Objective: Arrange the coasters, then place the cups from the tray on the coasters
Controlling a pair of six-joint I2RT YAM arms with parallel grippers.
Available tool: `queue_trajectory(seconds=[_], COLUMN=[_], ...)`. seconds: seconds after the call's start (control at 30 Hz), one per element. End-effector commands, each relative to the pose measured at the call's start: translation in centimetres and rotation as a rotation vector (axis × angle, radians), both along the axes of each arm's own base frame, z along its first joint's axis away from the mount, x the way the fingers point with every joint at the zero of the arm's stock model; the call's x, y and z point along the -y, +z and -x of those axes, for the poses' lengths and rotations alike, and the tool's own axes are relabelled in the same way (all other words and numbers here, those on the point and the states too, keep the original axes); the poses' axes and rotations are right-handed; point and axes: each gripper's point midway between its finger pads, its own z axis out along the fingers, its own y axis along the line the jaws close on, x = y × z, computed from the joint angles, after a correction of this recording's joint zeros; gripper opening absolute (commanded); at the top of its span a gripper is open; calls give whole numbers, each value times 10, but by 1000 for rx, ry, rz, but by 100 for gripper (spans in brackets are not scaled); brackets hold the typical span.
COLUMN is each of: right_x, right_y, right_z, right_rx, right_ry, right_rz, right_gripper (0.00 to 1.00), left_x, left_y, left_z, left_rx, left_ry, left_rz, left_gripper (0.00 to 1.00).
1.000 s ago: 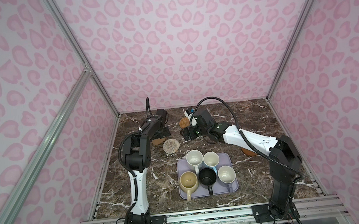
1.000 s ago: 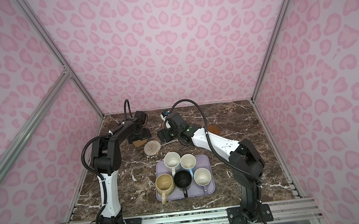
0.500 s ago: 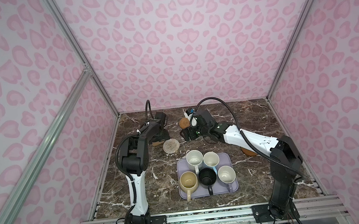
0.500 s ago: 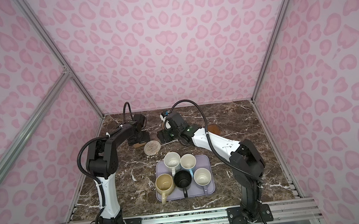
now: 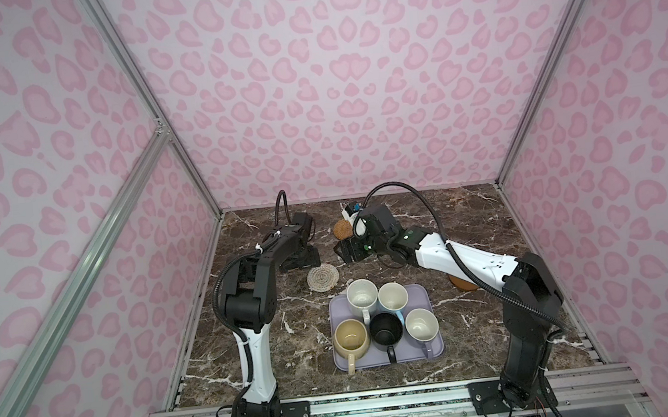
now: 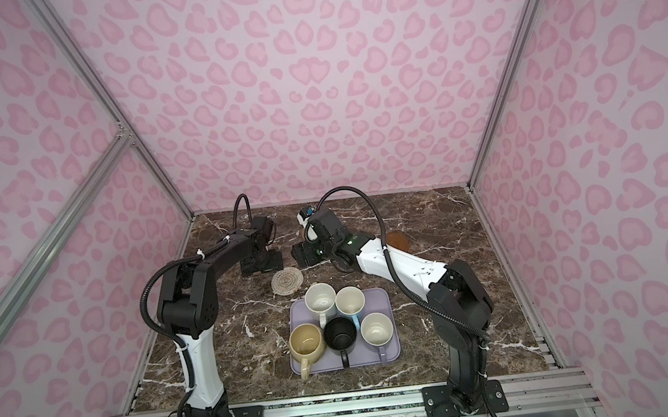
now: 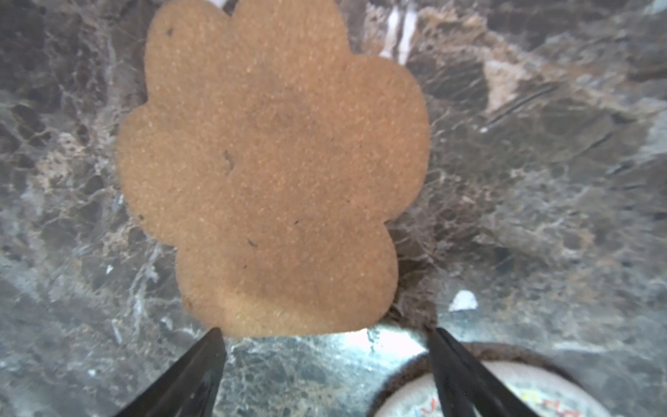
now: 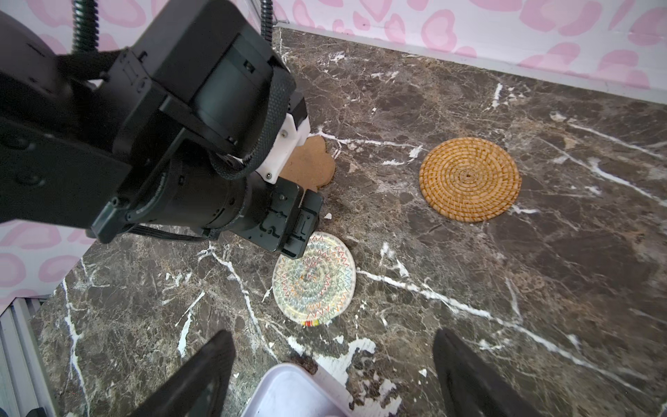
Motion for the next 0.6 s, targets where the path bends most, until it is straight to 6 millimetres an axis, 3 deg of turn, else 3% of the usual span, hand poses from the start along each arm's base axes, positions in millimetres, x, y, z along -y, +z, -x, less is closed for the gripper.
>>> queue_trajectory(seconds=[0.0,0.03,0.27,0.57], right_x=[-3,-3,2,2], right_y=[-5,-6,-10,-16], right_z=[1,2,1,0], right_rx=[-12,-14,-6,-11], right_ry=[4,4,-1,2], right_rz=[-7,-3,28,40], right_gripper=[88,88,88,88], left_x=[-10,-11,-26,-32], left_y=[17,20,26,8], left_z=[-7,-10,-34,-50], left_rx=[50,63,146,129], left_ry=[82,93,181,181], left_rz=[17,27,178,221], left_gripper=[96,100,98,98])
